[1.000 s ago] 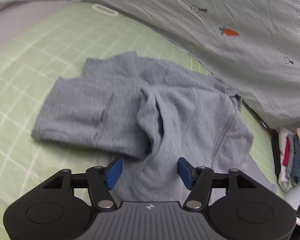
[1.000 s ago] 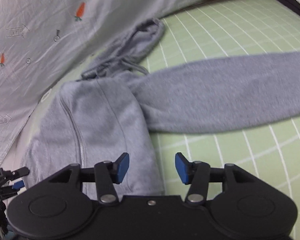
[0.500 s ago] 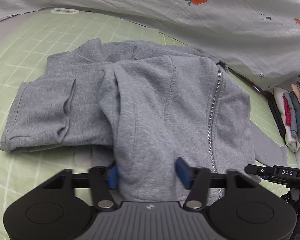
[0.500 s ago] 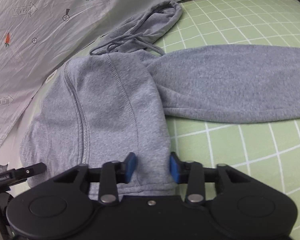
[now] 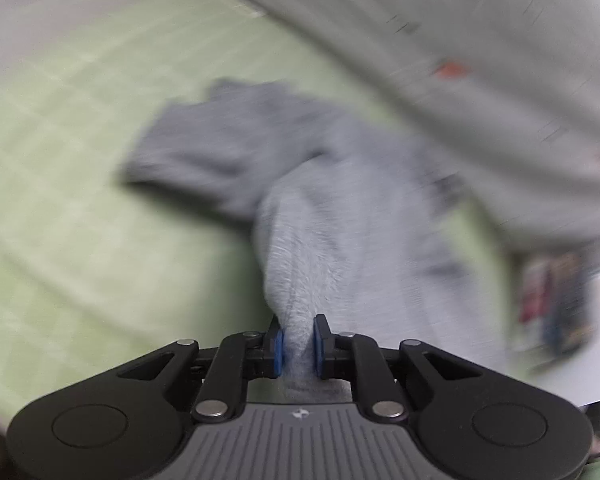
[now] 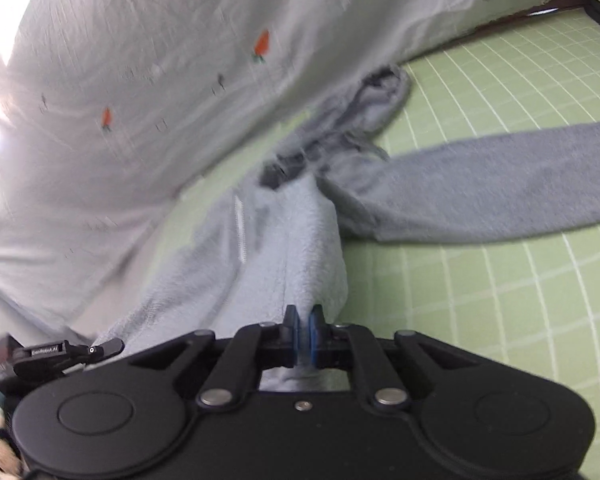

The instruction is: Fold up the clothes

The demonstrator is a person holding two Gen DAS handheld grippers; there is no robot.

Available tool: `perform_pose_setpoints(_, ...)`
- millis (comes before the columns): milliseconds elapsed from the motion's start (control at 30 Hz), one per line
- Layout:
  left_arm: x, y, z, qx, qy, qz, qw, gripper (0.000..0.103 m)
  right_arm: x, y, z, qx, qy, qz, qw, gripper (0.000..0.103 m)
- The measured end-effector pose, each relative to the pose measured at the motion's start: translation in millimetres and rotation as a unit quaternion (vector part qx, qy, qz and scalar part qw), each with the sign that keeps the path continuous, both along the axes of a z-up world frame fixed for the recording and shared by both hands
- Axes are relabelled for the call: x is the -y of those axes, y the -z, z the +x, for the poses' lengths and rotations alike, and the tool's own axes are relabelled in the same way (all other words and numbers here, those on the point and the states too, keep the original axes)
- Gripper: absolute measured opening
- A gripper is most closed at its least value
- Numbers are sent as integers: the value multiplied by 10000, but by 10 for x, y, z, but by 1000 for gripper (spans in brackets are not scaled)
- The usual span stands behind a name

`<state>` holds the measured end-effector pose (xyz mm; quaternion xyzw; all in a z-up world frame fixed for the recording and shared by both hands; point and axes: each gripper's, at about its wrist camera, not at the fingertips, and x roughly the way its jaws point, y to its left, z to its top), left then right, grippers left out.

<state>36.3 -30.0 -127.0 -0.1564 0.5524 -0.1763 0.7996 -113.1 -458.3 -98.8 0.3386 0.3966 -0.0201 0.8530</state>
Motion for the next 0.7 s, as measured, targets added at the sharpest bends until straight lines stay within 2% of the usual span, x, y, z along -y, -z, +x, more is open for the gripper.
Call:
perform_pose_setpoints(67,38,51,-69,111,117,683,9975,15,-68,143,-17,-329,-25,66,9994,13)
perform_pose_setpoints(100,51,35,-90,130,88,675,9976,16,-108,184,-28,-400,-81,68,9991,14)
perform_pose_setpoints(167,78,4,-131,168,30,659,9977,16,-128,199,-41,-476,-109,-37,9988,23)
perform_pose_setpoints(200,91,-12,-151,186,1,651,9977,19,-136,203,-48,-512,-119,-95,9986,30)
perform_pose_setpoints(300,131,-58,-212,243,-86,627,9977,30,-82,212,-62,-556,-44,-193,9983,33)
perform_pose_setpoints(333,145,-74,-233,262,-115,619,9977,33,-48,214,-66,-557,4,-209,9982,38)
perform_pose_setpoints(400,232,-92,-249,314,-149,700,9969,48,19,222,-61,-608,59,-390,9974,47)
perform_pose_setpoints(433,283,-89,-260,334,-181,759,9964,52,52,226,-58,-637,85,-489,9967,56)
perform_pose_setpoints(467,329,-78,-264,347,-220,809,9959,60,85,230,-55,-665,110,-587,9960,62)
perform_pose_setpoints(500,386,-77,-264,360,-262,873,9952,67,118,234,-52,-693,135,-686,9951,76)
perform_pose_setpoints(533,445,-71,-260,382,-310,949,9943,70,160,231,-46,-693,155,-804,9942,88)
perform_pose_setpoints(600,564,-68,-260,435,-392,1137,9918,80,276,225,-40,-678,225,-1024,9922,99)
perform_pose_setpoints(700,758,-57,-250,508,-442,1504,9863,83,548,248,-34,-755,490,-1263,9879,102)
